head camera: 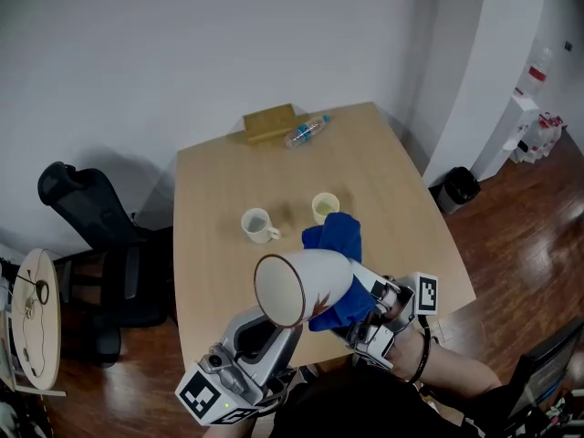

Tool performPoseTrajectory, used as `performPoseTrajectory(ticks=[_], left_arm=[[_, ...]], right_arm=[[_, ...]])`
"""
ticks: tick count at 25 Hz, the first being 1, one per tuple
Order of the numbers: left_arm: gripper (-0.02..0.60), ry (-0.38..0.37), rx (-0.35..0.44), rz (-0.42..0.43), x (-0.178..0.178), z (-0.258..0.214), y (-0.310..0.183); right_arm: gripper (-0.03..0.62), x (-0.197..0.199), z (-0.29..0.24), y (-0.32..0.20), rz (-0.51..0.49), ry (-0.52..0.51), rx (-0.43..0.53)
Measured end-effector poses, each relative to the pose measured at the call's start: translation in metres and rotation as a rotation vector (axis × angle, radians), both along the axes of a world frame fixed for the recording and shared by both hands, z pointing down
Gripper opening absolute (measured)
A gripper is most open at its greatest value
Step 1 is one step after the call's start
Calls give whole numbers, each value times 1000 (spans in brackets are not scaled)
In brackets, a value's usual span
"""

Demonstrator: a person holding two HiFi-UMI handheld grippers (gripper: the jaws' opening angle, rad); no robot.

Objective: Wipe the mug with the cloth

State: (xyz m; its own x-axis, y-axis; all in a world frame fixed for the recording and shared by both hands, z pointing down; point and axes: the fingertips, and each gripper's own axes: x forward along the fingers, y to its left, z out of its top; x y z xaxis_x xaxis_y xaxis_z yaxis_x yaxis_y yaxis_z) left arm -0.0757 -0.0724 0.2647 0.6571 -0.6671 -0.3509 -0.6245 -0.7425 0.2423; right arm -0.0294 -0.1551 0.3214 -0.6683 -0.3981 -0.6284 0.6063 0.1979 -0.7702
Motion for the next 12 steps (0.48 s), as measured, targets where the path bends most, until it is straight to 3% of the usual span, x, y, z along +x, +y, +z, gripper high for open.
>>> performPoseTrajectory(ticks=[3,6,9,12], left_arm=[[63,-8,-51,-36,-8,12,-7],[63,-1,-79,-9,-2,21,1],[63,47,-69,26,11,17,7],[63,60,-61,10,10,14,2]], right_arm=[[117,17,3,0,32,-29,-18],[117,29,1,-15,83,-44,-15],[117,18,10,-19,59,-45,-57],[117,2,26,-6,4,-31,-120]])
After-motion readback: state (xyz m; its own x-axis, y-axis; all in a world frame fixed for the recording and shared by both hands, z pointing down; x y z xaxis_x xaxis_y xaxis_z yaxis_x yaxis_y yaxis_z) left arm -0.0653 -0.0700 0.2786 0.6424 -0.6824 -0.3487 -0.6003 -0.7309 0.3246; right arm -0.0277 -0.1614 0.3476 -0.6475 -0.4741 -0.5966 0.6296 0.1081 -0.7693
